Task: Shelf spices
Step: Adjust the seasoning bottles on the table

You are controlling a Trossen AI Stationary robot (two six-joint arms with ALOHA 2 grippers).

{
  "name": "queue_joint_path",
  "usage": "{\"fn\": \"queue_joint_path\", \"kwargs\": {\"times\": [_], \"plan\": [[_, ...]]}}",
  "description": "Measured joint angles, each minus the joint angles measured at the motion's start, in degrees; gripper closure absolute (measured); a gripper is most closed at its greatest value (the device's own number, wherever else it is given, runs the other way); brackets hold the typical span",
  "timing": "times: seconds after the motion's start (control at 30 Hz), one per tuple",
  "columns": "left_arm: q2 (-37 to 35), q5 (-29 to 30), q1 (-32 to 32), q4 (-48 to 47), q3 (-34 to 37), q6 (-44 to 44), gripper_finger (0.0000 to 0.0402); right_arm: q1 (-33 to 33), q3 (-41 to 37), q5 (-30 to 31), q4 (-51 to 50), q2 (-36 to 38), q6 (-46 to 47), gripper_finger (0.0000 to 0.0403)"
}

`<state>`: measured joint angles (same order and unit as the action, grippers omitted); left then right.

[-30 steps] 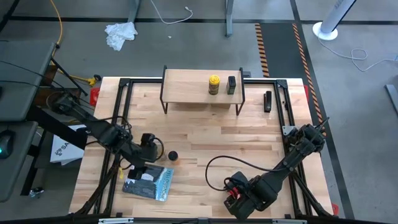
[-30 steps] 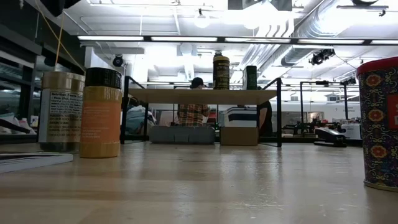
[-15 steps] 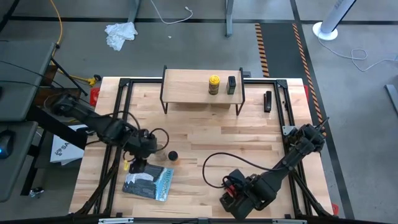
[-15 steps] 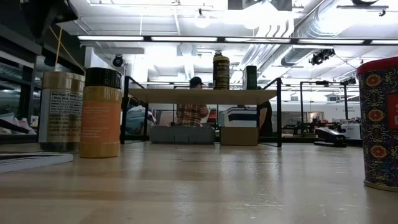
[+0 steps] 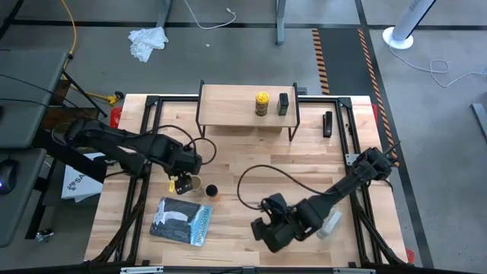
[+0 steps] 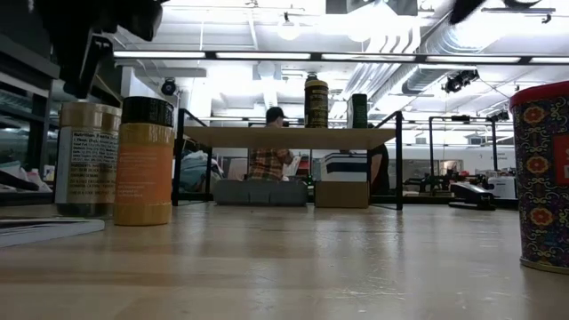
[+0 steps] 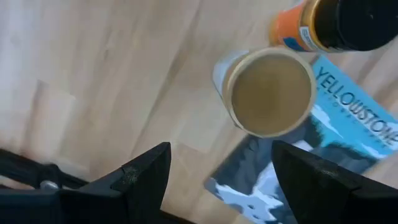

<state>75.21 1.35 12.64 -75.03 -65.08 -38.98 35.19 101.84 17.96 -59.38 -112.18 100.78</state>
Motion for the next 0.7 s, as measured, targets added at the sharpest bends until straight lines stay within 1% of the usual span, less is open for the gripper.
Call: {"fn": "queue_joint_path", "kwargs": {"times": [0.17,0.33,0.4,0.53,0.6,0.7], "plan": [[-0.5,2.6,2.3,-0.7,0.0,3.7,0.0129,-3.2,0.0,-4.8,3.0,0.0,-4.5,0.0054],[-1.6,7.5,6.3,-2.6,1.4,4.6,0.0129,-4.9,0.0,-5.8,4.9,0.0,-5.3,0.0054],[-2.6,8.3,7.6,-1.6,4.0,4.4,0.0129,-5.2,0.0,-5.3,5.3,0.0,-5.3,0.0054],[-4.3,8.6,8.9,0.3,11.7,4.0,0.0129,-5.2,0.0,-2.9,5.3,0.0,-5.3,0.0054],[-5.0,8.4,8.7,0.9,14.9,2.7,0.0129,-5.2,0.0,-2.0,5.3,0.0,-5.3,0.0054],[-5.4,8.3,8.2,5.5,17.6,1.7,0.0129,-5.4,0.0,-1.9,5.3,0.0,-5.3,0.0054]]}}
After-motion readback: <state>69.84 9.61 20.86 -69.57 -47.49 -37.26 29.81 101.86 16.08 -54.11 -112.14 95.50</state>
